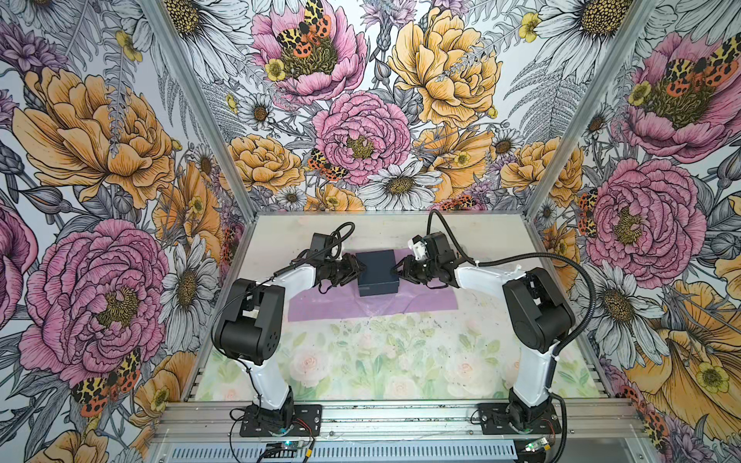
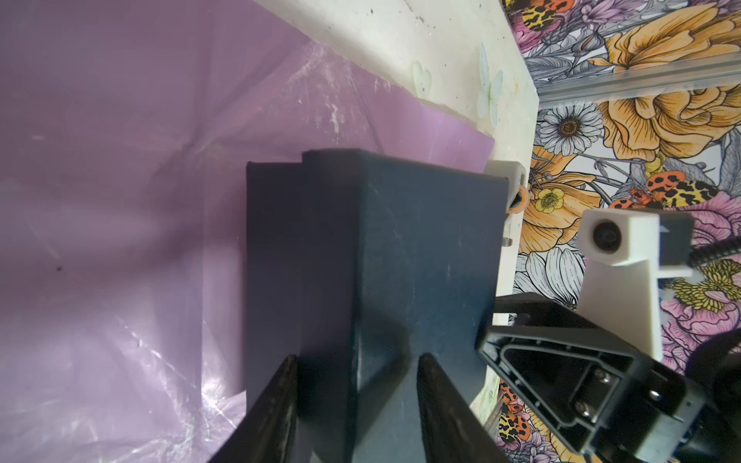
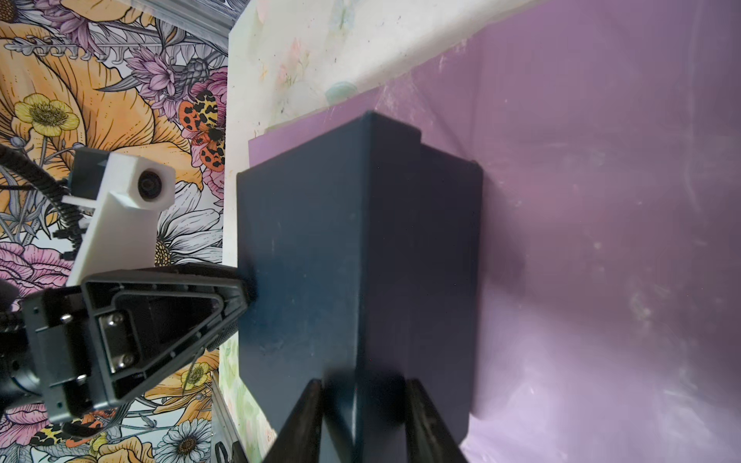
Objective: Wrap the gift box in paper
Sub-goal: 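Lift the navy box with both grippers and set it onto the lilac paper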
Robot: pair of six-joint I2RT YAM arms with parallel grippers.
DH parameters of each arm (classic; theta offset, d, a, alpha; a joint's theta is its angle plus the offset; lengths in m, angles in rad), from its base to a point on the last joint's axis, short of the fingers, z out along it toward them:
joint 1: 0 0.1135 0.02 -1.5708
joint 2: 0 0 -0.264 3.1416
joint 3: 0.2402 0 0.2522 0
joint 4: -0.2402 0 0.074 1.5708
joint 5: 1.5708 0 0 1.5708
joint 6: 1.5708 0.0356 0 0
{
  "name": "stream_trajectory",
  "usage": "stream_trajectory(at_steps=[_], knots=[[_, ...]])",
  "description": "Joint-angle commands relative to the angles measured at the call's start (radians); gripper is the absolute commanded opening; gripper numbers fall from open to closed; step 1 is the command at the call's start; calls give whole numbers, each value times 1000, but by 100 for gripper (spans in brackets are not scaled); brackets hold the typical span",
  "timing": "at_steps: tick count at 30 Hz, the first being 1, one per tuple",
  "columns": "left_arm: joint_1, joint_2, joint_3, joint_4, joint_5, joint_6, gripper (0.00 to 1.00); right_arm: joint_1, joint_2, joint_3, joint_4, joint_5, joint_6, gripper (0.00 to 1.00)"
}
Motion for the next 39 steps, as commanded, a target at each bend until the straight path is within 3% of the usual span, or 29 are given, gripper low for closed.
stream_trajectory(at_steps=[1, 15, 22, 39], knots=[[-2, 4, 28, 11, 92, 45, 49, 30, 37, 32, 22, -31, -3, 35], [13, 10, -34, 6, 53, 44, 48, 48, 64, 24, -28, -6, -12, 38], [14, -17, -20, 8, 58, 38, 50, 50, 45, 26, -30, -9, -6, 52], [27, -48, -36, 7, 38, 29, 49, 61, 36, 37, -29, -1, -10, 40]])
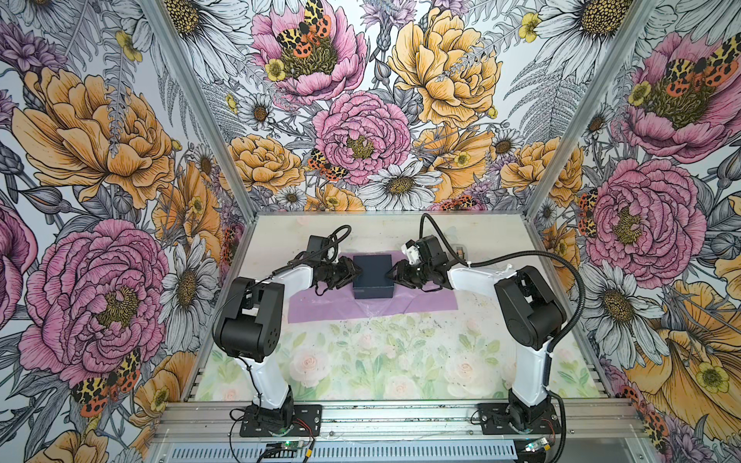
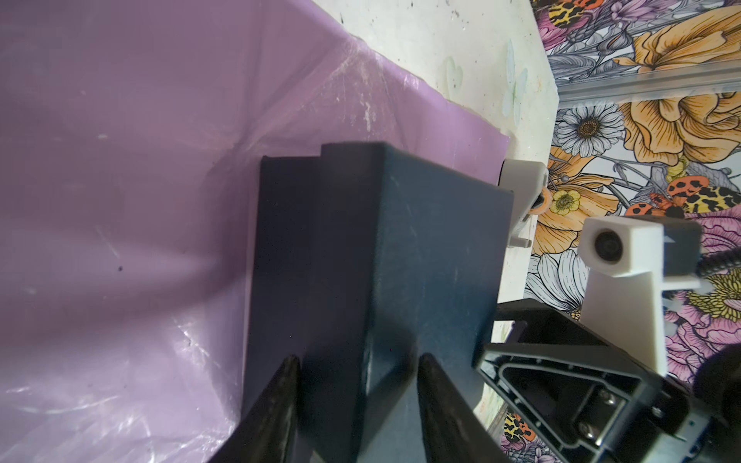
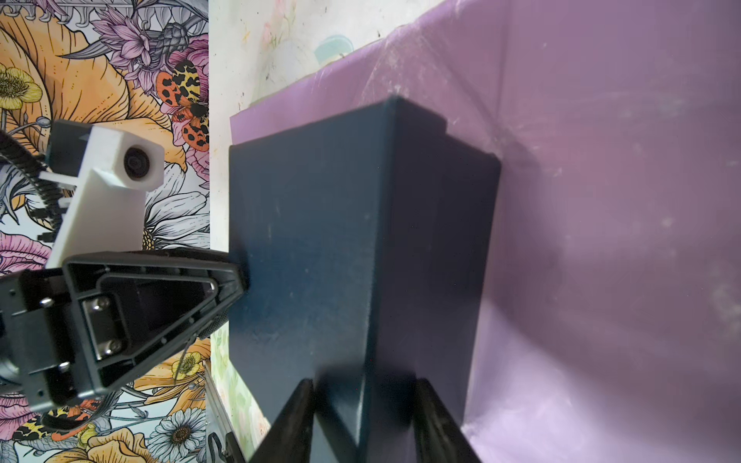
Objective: Wrap the gift box in paper
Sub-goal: 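Lift the navy box with both grippers and set it onto the lilac paper, then open both grippers and draw them back from the box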
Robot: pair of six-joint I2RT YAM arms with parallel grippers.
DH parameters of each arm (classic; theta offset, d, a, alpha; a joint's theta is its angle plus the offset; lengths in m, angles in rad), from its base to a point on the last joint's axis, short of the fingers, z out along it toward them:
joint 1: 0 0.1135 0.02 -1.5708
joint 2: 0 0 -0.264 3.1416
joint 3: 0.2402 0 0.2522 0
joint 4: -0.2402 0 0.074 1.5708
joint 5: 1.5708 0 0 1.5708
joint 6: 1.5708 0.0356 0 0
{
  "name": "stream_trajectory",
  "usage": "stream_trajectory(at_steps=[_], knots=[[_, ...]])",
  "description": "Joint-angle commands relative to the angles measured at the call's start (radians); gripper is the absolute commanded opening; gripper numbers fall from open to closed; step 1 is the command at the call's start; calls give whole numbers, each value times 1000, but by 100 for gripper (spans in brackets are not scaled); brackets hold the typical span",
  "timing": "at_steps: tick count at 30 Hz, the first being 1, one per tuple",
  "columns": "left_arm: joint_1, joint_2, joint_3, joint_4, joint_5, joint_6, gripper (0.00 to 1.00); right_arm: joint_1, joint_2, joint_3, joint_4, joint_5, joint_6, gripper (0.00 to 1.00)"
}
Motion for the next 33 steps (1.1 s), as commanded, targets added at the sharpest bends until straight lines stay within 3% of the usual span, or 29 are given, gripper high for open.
stream_trajectory(at_steps=[1, 10, 16, 21, 33], knots=[[-2, -54, -15, 28, 30, 6, 49, 27, 2, 19, -9, -7, -11, 40], [-1, -53, -43, 27, 8, 3, 49, 27, 7, 2, -11, 21, -4, 40], [5, -58, -54, 22, -8, 2, 53, 18, -41, -7, -31, 46, -15, 56], [4, -134, -52, 7, -44, 0, 65, -34, -197, -121, -72, 117, -12, 62], [-69, -395, -133, -28, -256, 62, 73, -184, -688, -568, -172, 191, 132, 63]])
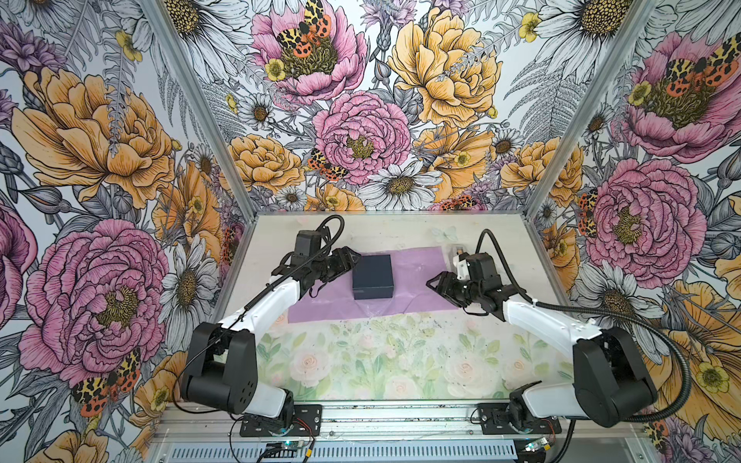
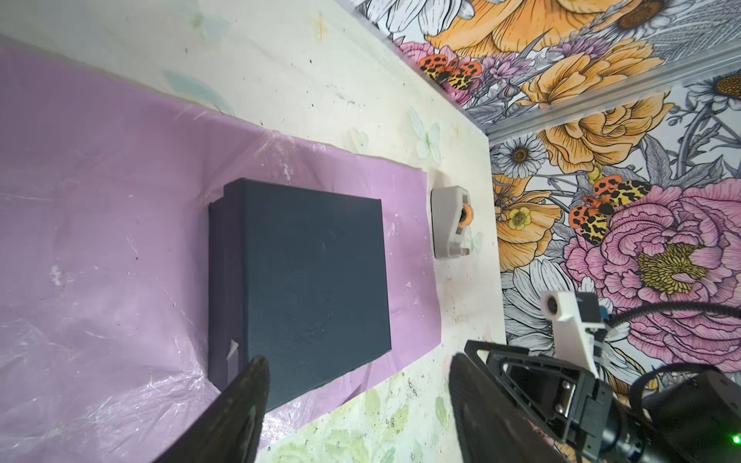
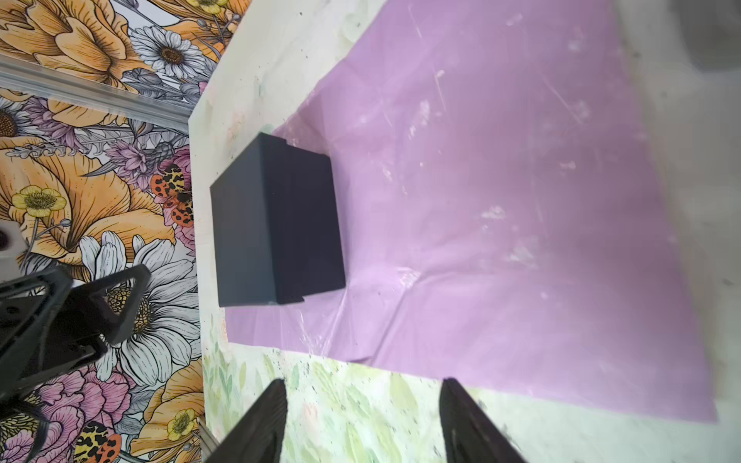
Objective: Wrap the gift box in paper
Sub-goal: 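Open both grippers and draw them back from the box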
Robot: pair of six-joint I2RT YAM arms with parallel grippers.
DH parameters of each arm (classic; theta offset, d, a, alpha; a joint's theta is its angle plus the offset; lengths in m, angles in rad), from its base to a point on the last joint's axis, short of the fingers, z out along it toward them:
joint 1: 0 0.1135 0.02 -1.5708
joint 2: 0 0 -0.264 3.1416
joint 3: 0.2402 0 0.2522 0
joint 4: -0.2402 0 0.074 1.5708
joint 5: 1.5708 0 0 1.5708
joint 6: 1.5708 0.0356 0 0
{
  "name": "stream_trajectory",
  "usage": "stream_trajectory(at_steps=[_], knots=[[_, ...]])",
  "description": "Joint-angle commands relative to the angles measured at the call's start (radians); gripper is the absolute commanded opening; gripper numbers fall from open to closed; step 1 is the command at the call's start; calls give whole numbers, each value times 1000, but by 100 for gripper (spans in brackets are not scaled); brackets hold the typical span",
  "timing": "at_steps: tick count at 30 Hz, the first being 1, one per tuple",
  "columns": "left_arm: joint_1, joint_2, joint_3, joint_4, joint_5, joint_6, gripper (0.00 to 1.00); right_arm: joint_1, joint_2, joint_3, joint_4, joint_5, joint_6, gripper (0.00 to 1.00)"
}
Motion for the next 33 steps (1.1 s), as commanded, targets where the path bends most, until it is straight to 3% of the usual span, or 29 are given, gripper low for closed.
stream_trajectory(at_steps=[1, 5, 9, 24, 33], knots=[[-26, -44, -53, -15, -108, 42, 73, -38, -80, -82, -68, 24, 49, 64], [-30, -91, -104, 9, -121, 24, 74, -120, -124, -161, -76, 19, 67, 64], [-33, -130, -139, 24, -135, 16, 74, -147, -78, -167, -59, 30, 55, 65], [14, -162, -139, 15, -149, 16, 75, -184, 163, -210, 398, -19, 167, 64], [33, -169, -122, 1, -162, 23, 75, -185, 222, -156, 564, -76, 92, 63]])
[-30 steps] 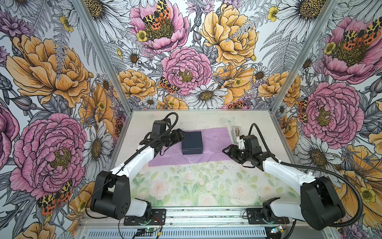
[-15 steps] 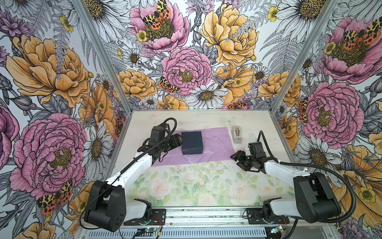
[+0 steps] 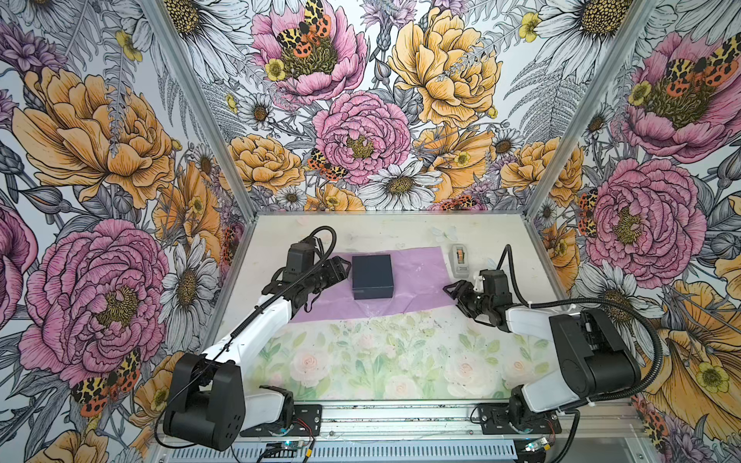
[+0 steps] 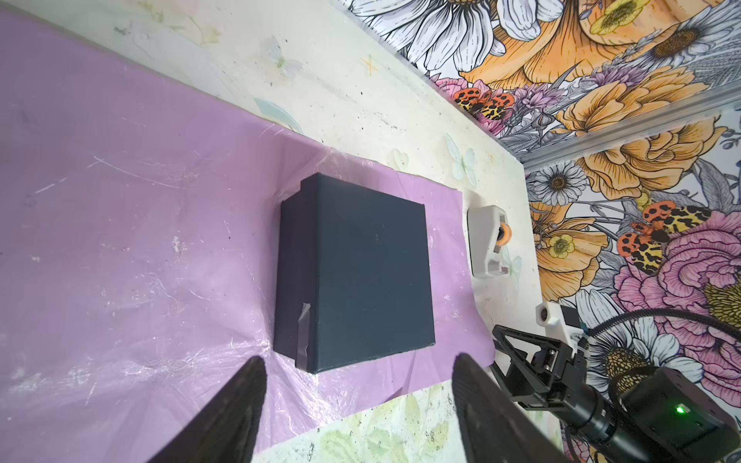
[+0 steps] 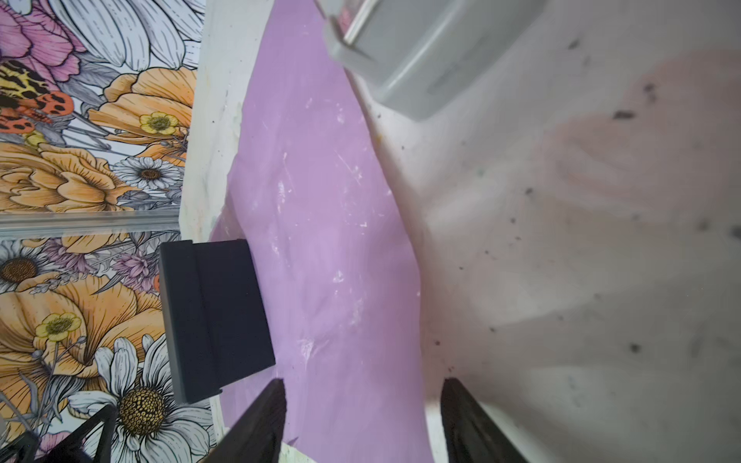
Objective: Wrap the gift box in paper
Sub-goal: 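Open both grippers and draw them back from the box, then lift the paper edge beside the box with the right gripper while left hovers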
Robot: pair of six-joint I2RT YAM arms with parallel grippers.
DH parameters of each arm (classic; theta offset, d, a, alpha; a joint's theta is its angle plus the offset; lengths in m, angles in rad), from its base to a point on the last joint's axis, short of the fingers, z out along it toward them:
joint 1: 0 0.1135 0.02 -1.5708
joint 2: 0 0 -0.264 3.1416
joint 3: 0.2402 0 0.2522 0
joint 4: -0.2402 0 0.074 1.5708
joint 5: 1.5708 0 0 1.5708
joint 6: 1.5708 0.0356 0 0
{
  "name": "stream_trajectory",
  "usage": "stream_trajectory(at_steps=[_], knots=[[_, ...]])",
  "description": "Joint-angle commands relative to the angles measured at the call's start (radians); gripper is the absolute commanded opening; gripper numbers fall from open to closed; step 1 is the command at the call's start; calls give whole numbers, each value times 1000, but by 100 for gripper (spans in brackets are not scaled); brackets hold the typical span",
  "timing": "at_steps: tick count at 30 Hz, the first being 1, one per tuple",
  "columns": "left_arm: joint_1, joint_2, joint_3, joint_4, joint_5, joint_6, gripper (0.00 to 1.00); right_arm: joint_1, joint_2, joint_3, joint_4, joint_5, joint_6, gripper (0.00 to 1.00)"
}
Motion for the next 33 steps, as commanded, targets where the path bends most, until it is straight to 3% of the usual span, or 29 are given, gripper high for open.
stream_trajectory(at_steps=[1, 6, 9, 22, 33], knots=[[10, -22, 14, -3, -27, 16, 75, -4, 30, 48, 101, -42, -52, 63], [10, -28, 13, -5, -33, 14, 75, -7, 75, 104, 60, -68, -84, 62], [10, -38, 9, -6, -38, 12, 75, -6, 71, 99, 9, -67, -91, 56], [8, -57, -1, -15, -42, 9, 75, -4, -55, 82, -158, 5, -246, 7], [-11, -49, 4, -20, -52, 9, 75, -5, -141, 141, -316, 100, -416, 0]])
